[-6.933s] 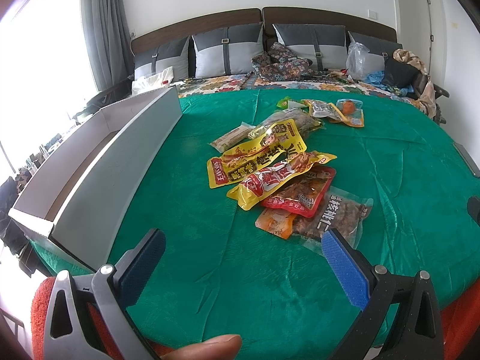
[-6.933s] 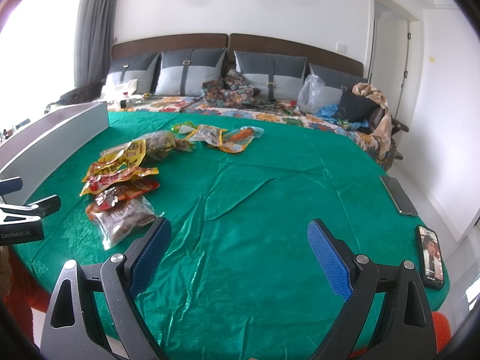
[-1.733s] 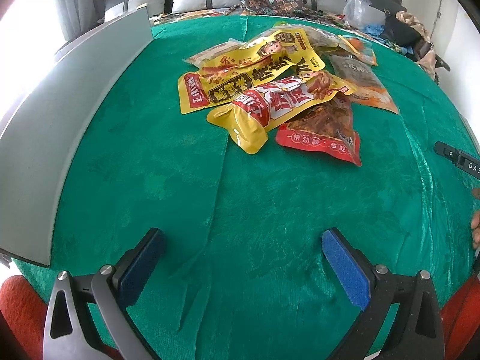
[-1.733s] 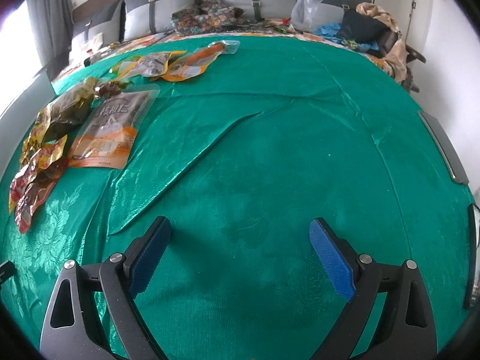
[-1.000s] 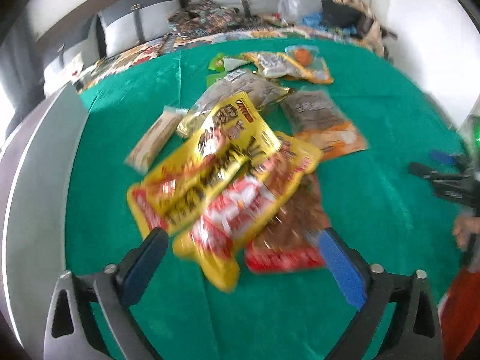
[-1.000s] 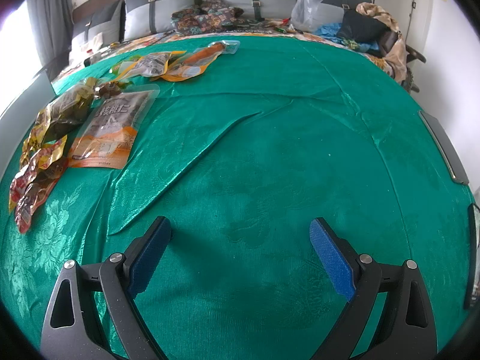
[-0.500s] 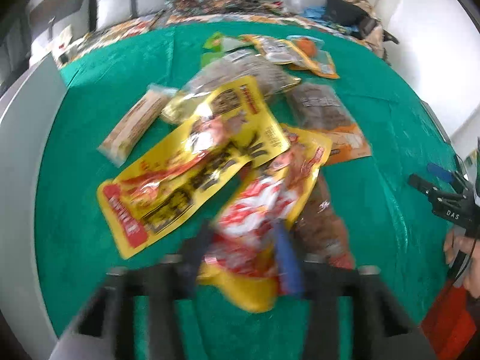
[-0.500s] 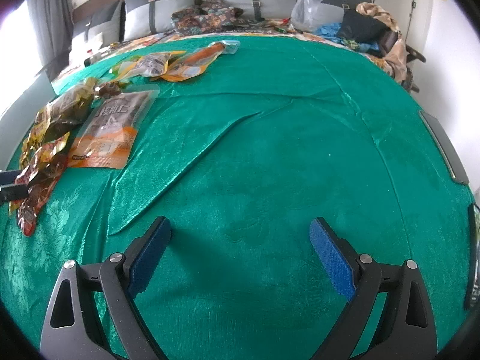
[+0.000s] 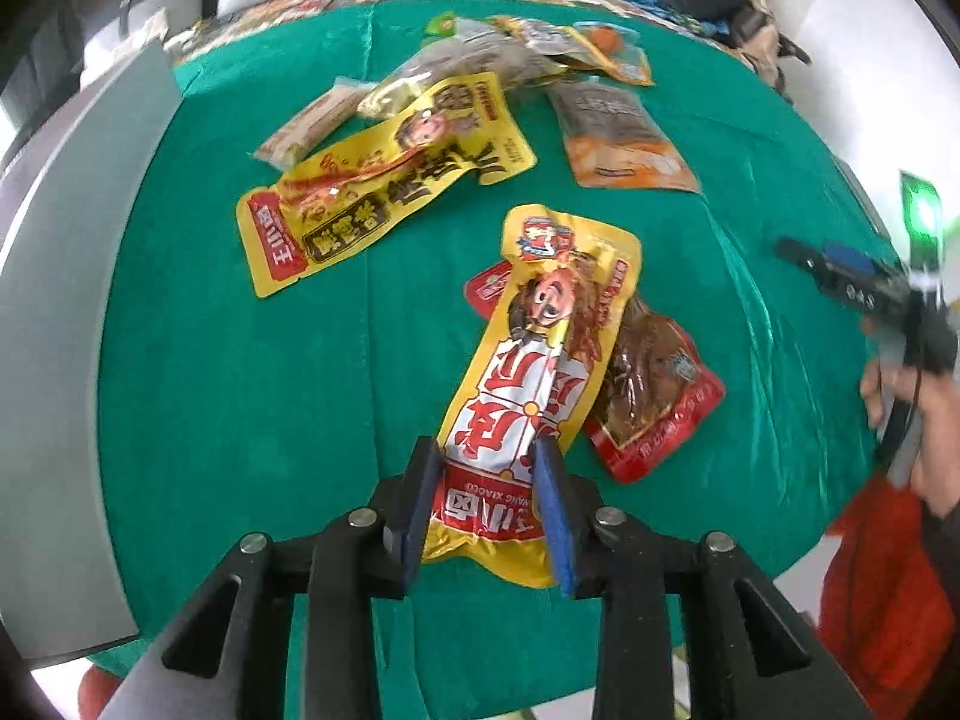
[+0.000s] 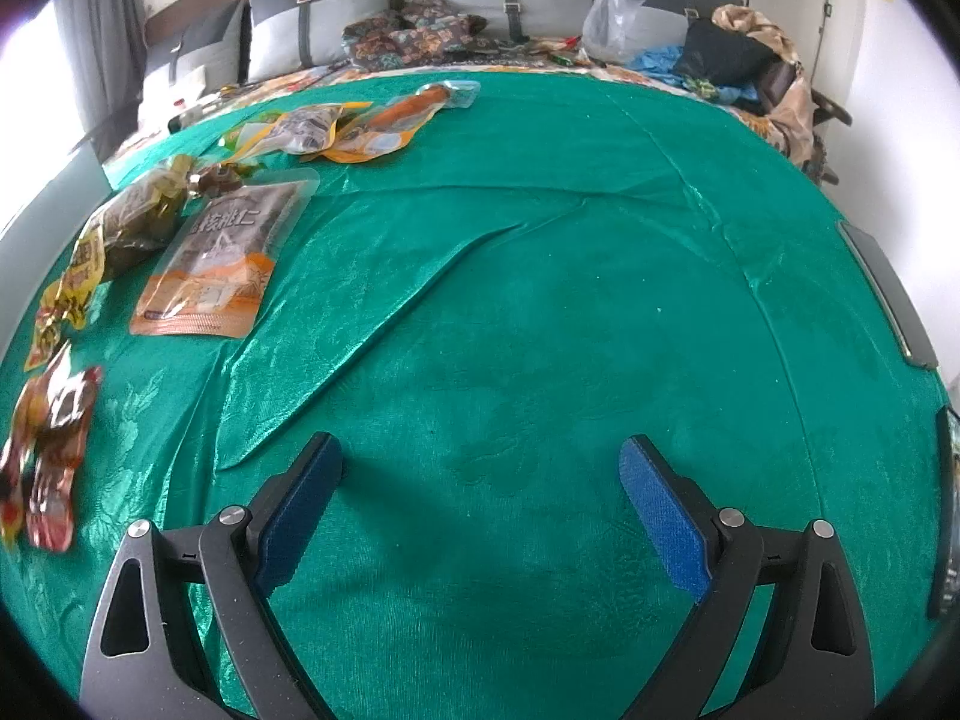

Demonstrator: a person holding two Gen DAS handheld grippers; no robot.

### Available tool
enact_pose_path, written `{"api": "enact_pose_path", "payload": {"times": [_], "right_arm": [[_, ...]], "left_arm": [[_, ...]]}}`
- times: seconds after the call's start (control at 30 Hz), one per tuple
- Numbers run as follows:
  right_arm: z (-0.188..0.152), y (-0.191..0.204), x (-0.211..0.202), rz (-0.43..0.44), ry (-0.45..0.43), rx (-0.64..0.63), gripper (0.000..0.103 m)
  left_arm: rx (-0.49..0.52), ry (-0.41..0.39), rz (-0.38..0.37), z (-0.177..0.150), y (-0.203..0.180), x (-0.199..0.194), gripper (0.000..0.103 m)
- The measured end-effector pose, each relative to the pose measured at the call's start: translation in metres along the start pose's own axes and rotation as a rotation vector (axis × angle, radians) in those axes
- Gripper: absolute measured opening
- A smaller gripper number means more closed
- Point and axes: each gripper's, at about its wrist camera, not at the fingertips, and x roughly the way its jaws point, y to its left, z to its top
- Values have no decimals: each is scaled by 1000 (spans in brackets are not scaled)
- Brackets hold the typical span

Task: Organize snacks
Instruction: 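Close the left tool on the long yellow snack bag and lift it, then carry the yellow bag with the left tool while the right tool grasps the red bag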

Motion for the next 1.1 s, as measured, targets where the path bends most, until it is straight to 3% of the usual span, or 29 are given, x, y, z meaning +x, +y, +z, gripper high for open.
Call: {"api": "enact_pose_path", "payload": {"times": [0.03, 0.1, 0.13, 0.37, 0.43, 0.5, 0.63, 0.9, 1.1], "right_arm": [[0, 0, 0, 0, 0, 0, 96], [0, 0, 0, 0, 0, 0, 96], [0, 0, 0, 0, 0, 0, 96], [0, 0, 0, 0, 0, 0, 96], [0, 0, 0, 0, 1, -1, 96], [0, 0, 0, 0, 0, 0, 96], [0, 0, 0, 0, 0, 0, 96], [0, 0, 0, 0, 0, 0, 96], [0, 0, 0, 0, 1, -1, 96]], "left_arm": [[16, -8, 12, 0, -2, -1, 59], [49, -42, 64, 5, -8, -1, 79], [68, -65, 80, 8, -12, 0, 81], [196, -46, 116, 20, -27, 29, 79], [159, -44, 47, 20, -21, 27, 57], [139, -48, 31, 18, -19, 27, 47], [114, -73, 49, 9, -16, 22, 46], [-61, -145, 22, -4, 9, 0, 45], [-109, -176, 29, -11, 18, -14, 45]]}}
